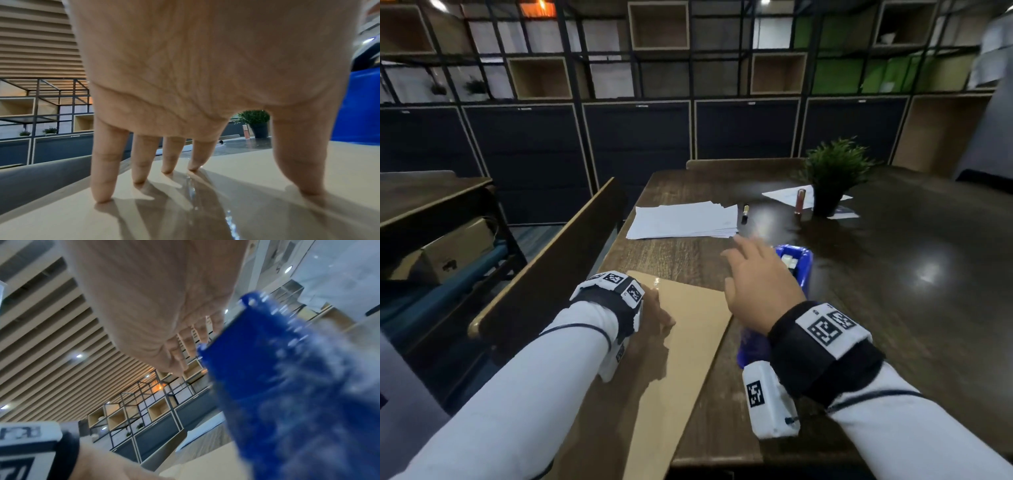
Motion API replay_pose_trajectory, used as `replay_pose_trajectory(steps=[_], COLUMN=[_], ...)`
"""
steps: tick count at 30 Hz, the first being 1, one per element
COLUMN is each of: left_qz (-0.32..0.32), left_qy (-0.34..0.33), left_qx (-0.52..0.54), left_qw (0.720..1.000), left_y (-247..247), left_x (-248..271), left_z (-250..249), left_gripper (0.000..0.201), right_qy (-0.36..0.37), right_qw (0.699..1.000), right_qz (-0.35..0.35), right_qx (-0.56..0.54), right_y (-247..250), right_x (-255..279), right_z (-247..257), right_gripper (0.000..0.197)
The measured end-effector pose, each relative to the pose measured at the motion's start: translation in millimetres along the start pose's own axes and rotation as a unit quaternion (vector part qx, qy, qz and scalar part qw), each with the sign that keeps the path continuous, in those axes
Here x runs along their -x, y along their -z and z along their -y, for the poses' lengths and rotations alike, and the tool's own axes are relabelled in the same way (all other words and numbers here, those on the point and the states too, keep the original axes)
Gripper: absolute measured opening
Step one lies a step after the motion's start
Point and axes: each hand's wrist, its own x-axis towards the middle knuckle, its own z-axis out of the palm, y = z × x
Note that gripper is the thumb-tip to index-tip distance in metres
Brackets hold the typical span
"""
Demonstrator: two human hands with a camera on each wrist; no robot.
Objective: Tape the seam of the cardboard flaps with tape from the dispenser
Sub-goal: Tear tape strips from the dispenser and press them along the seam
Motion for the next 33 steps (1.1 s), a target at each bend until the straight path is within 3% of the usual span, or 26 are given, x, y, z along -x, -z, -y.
replay_pose_trajectory(steps=[4, 8, 10, 11, 13, 15, 18, 21, 23, 26, 28, 30, 33], left_qz=[0.024, -0.025, -0.033, -0.028, -0.02, -0.002, -0.025, -0.093, -0.12, -0.025, -0.004, -0.01, 0.012], left_qy=[0.013, 0.016, 0.016, 0.021, 0.011, 0.013, 0.007, -0.058, -0.131, -0.184, -0.191, -0.185, -0.173], left_qx=[-0.017, -0.047, -0.06, -0.066, -0.09, -0.102, -0.06, 0.037, 0.148, 0.315, 0.338, 0.33, 0.335], left_qw=[0.999, 0.998, 0.998, 0.997, 0.996, 0.995, 0.998, 0.993, 0.973, 0.931, 0.921, 0.926, 0.926], left_y=[18, 26, 23, 20, 31, 30, 62, 94, 108, 107, 103, 95, 85], left_x=[-32, -82, -128, -155, -158, -184, -130, -72, -35, 10, 30, 45, 62], left_z=[-13, -28, -29, -28, -41, -44, -68, -96, -115, -133, -142, -145, -143], left_gripper=[0.058, 0.058, 0.051, 0.055, 0.071, 0.058, 0.072, 0.047, 0.043, 0.046, 0.048, 0.05, 0.046], right_qy=[-0.121, -0.227, -0.236, -0.235, -0.227, -0.214, -0.19, -0.183, -0.195, -0.171, -0.157, -0.166, -0.177], right_qw=[0.991, 0.943, 0.917, 0.911, 0.909, 0.908, 0.903, 0.896, 0.888, 0.882, 0.884, 0.884, 0.883], right_qz=[0.016, 0.114, 0.146, 0.155, 0.169, 0.187, 0.184, 0.12, 0.099, 0.088, 0.102, 0.143, 0.171], right_qx=[-0.053, -0.216, -0.287, -0.303, -0.307, -0.308, -0.339, -0.385, -0.404, -0.431, -0.428, -0.413, -0.399], right_y=[3, -5, -8, -8, -8, -7, -5, -3, -2, -1, 3, 4, 6], right_x=[0, -4, -9, -12, -17, -20, -19, -20, -20, -14, -5, 4, 15], right_z=[-40, -70, -78, -82, -88, -97, -108, -124, -130, -127, -116, -108, -96], right_gripper=[0.062, 0.096, 0.106, 0.108, 0.109, 0.107, 0.107, 0.105, 0.097, 0.078, 0.08, 0.103, 0.089])
